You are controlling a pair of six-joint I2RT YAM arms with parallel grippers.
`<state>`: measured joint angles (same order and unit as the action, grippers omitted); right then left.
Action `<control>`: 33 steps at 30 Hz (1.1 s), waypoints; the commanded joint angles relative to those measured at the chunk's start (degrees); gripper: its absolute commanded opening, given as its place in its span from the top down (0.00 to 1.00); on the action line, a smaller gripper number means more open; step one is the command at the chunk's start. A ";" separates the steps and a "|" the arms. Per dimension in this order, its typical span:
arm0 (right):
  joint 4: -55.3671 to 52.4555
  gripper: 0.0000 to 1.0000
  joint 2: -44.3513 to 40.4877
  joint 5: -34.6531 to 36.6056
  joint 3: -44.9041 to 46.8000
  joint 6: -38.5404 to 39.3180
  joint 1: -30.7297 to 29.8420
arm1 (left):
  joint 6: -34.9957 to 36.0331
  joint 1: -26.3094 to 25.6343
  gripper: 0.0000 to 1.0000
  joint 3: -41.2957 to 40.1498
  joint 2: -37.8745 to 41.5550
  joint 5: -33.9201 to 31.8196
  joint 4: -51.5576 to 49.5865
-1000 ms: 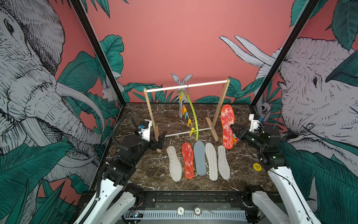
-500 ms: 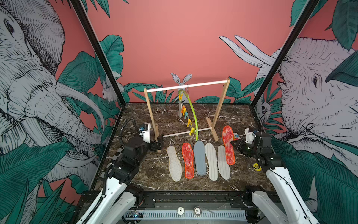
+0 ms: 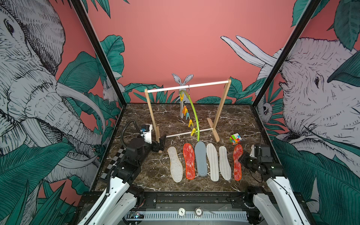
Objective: Take the shoe insoles off the hanger
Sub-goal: Place the insole at the center of the board.
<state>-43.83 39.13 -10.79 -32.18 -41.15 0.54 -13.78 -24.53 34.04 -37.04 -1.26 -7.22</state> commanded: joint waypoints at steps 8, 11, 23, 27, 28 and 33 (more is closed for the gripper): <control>6.25 1.00 6.30 4.06 1.51 0.45 2.89 | -3.43 0.80 0.01 -1.39 -0.20 3.54 4.21; 11.03 1.00 8.44 1.52 3.44 -0.40 4.80 | -3.80 0.80 0.01 -1.63 -0.52 3.98 4.58; 17.24 1.00 16.85 -2.48 5.54 1.24 12.67 | -3.62 0.91 0.01 -1.29 -0.93 4.73 3.71; 17.15 1.00 16.33 -2.62 6.45 0.65 13.48 | -3.65 0.98 0.01 -1.29 -1.08 4.51 3.88; 17.12 1.00 16.17 -2.58 6.77 0.48 13.44 | -3.75 0.94 0.01 -1.35 -1.10 4.64 4.01; 17.39 1.00 16.70 -2.55 7.29 0.44 13.77 | -3.78 1.00 0.01 -1.19 -1.32 4.77 4.07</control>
<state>-26.87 55.77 -13.10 -25.19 -40.86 13.96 -16.95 -23.90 33.36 -38.39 2.83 -4.34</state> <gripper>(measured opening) 0.048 0.994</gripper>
